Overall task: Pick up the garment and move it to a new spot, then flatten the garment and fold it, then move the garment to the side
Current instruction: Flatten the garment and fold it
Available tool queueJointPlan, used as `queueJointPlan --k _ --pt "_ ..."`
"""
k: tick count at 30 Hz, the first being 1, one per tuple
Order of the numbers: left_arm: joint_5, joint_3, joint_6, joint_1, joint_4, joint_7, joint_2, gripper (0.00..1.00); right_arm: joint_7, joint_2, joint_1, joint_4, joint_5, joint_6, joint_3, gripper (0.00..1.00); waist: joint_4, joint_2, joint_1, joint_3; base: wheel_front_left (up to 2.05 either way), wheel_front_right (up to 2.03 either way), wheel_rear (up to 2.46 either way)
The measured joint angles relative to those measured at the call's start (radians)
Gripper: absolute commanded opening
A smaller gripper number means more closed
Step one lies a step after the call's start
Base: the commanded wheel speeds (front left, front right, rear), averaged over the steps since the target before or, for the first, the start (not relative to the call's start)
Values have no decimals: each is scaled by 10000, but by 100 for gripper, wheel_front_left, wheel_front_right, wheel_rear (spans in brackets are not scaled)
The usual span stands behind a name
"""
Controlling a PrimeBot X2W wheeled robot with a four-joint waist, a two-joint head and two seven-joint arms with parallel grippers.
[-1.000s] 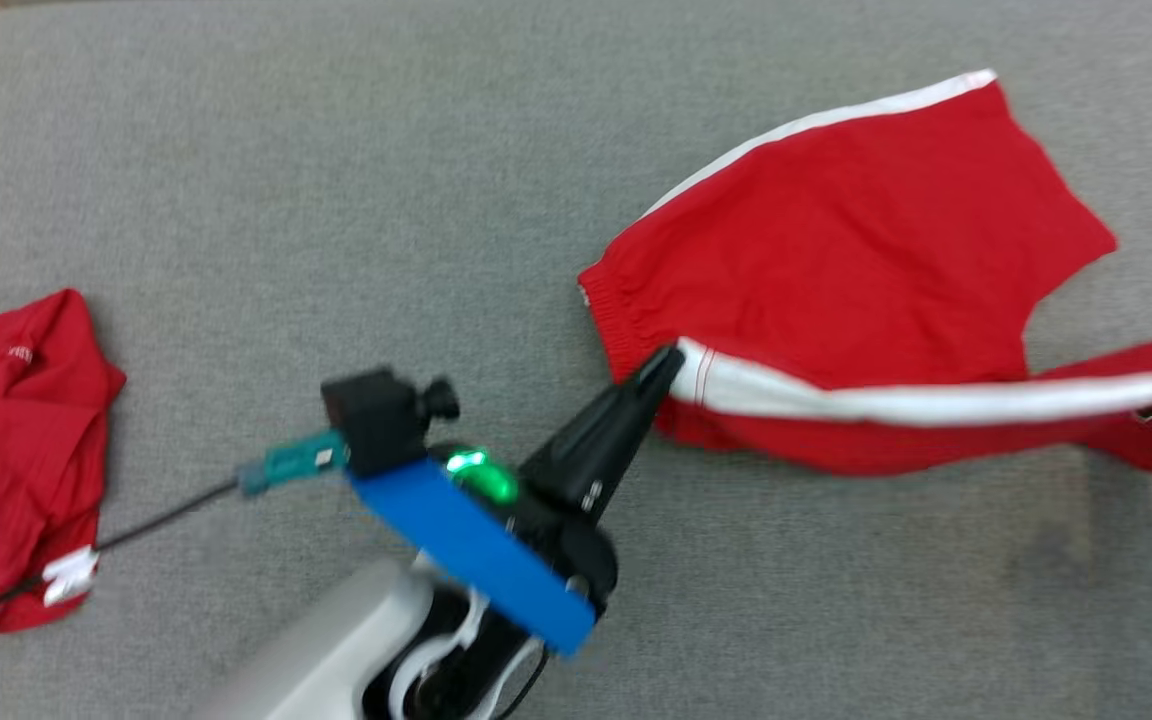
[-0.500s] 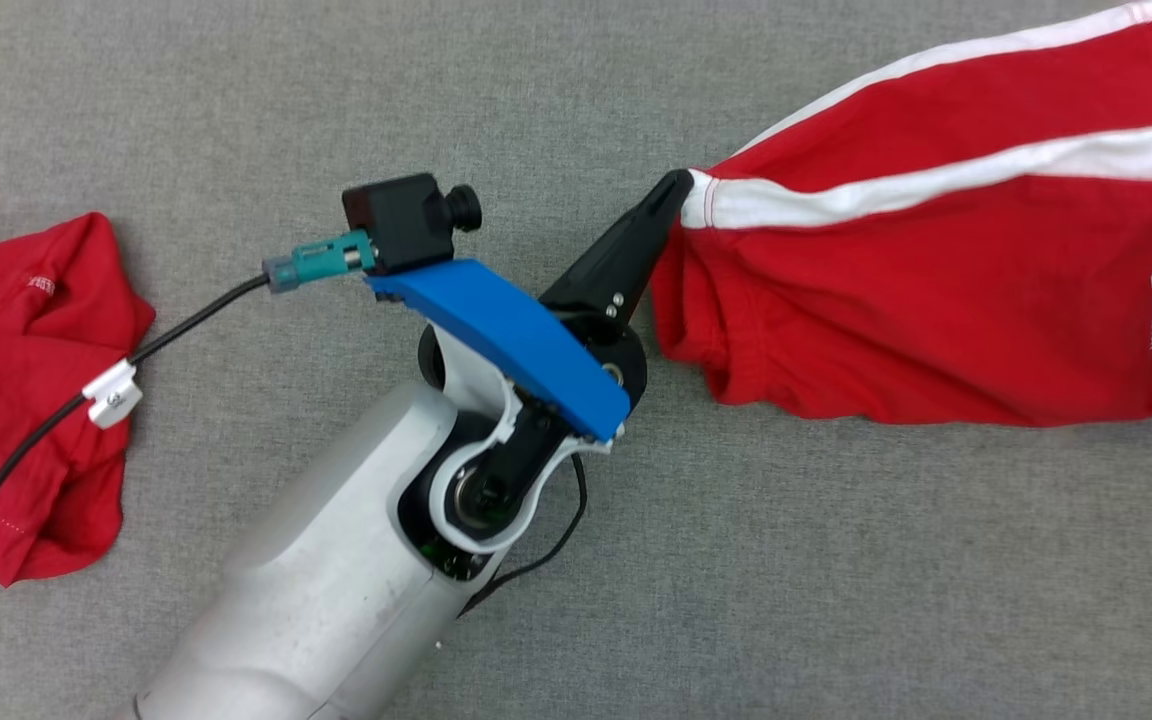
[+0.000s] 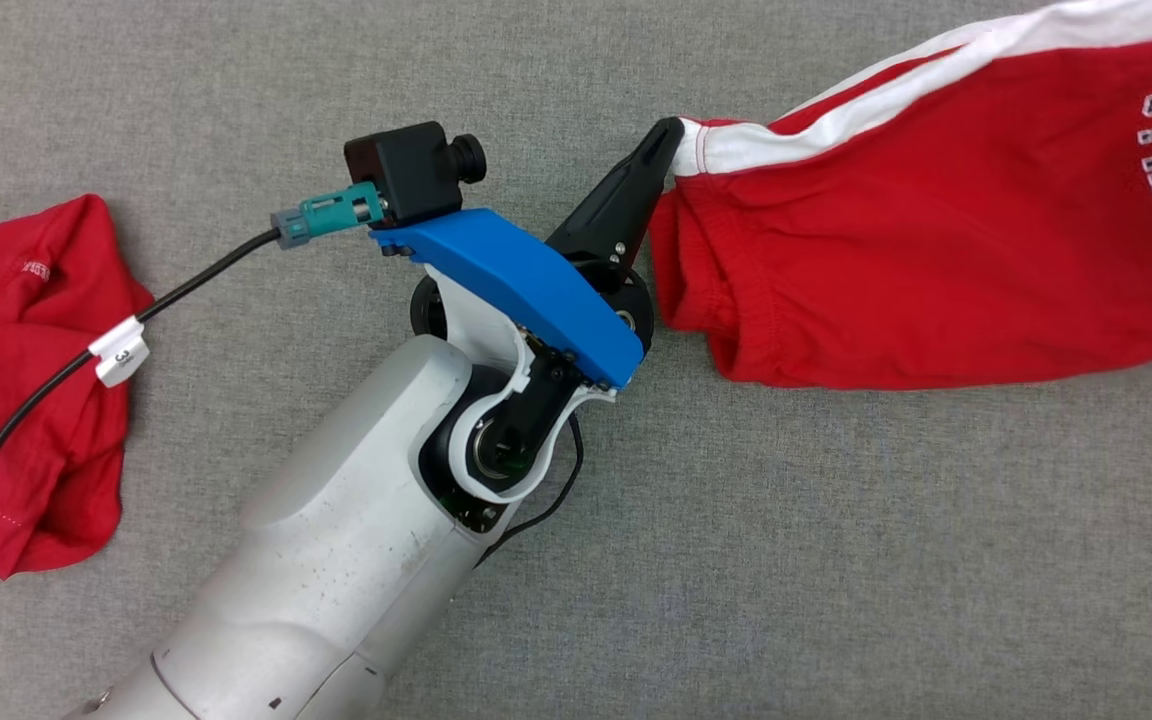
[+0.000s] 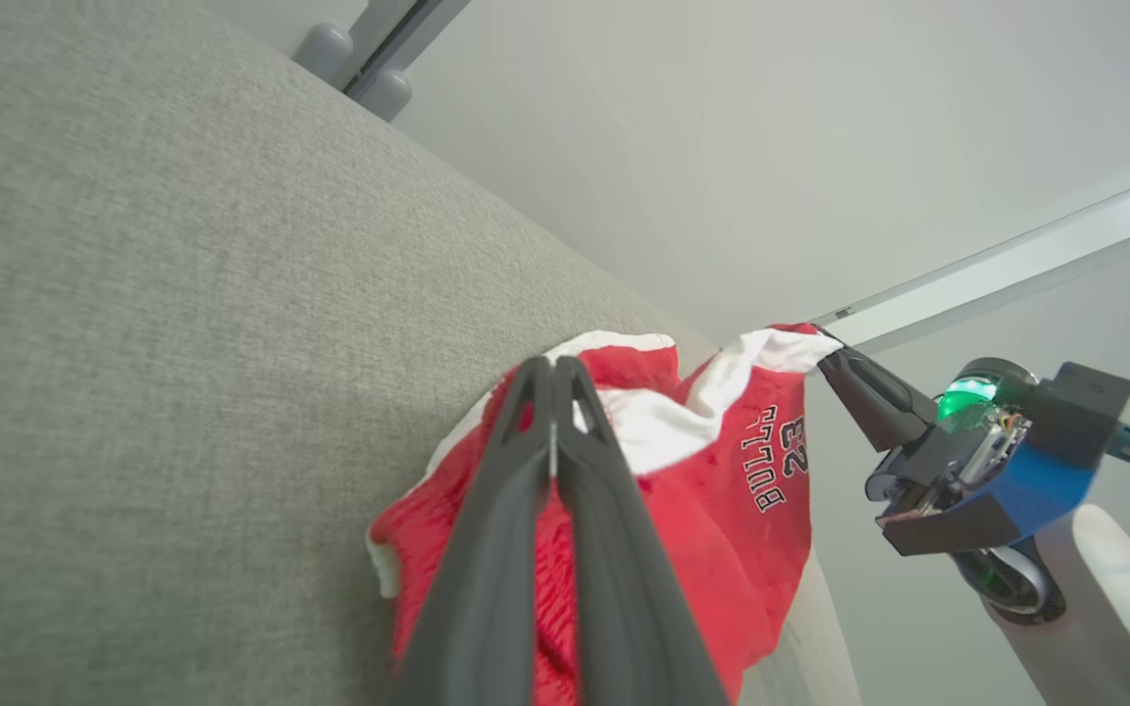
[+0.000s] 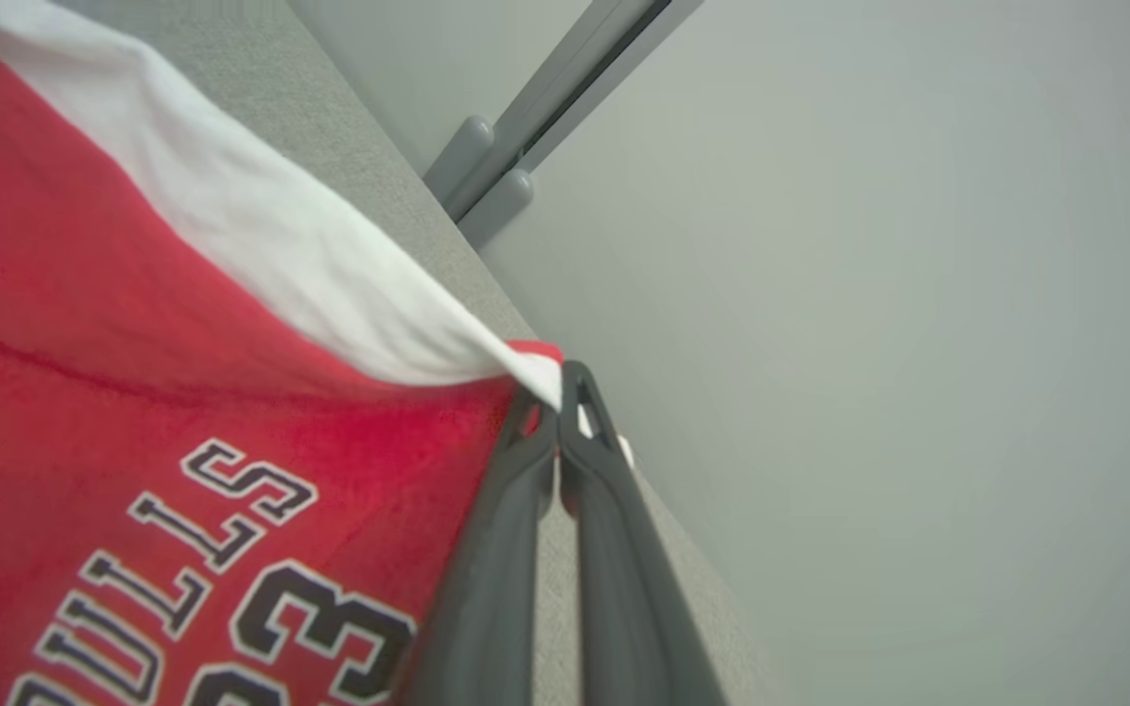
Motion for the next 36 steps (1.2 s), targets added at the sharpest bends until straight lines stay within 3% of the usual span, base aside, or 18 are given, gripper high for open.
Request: queueJointPlan --k 1,2,4,8,12,18,22,25,30,36 --pt "54 -2 -36 0 59 -52 -13 7 -203 150 -206 215 -52 -2 128 100 -9 0 -1 -11 0 0 0" --pt "67 -19 -40 -2 127 -67 -13 30 -454 320 -352 387 -52 0 247 100 -19 0 0 -28 0 0 0" --pt "213 -75 -58 -7 245 -150 -12 100 -754 667 -500 792 29 0 397 100 -48 0 0 -76 0 0 0" --pt "589 -148 -29 -7 410 -552 65 100 -1555 1039 -503 1244 -61 0 263 100 -119 0 0 -223 0 0 0" --pt "1488 -301 -10 154 196 -1463 443 100 -1994 1831 522 1446 458 -4 -922 100 -196 0 -2 -499 0 0 0" --pt "3714 59 1072 1414 -965 -2205 1126 100 -1457 3055 2828 1463 1365 -4 -2824 100 -333 -1 -3 -968 0 0 0" --pt "5919 1160 1778 2721 -2523 -2228 1057 100 -757 3440 3533 1427 1630 -6 -3919 100 -128 -3 -3 -1093 0 0 0" --pt "7306 1668 2000 3861 -3396 -2226 792 100 -169 3613 3711 1499 1682 -6 -4529 100 137 -3 -3 -1115 0 0 0" --pt "8930 1998 1887 5196 -4301 -2228 199 100 731 3501 3694 2019 1507 -6 -5461 100 692 -3 -2 -1084 0 0 0" --pt "10119 2084 1565 5967 -4660 -2228 -293 100 1611 3258 3535 2738 1145 -6 -6203 100 1341 -3 -2 -940 0 0 0"
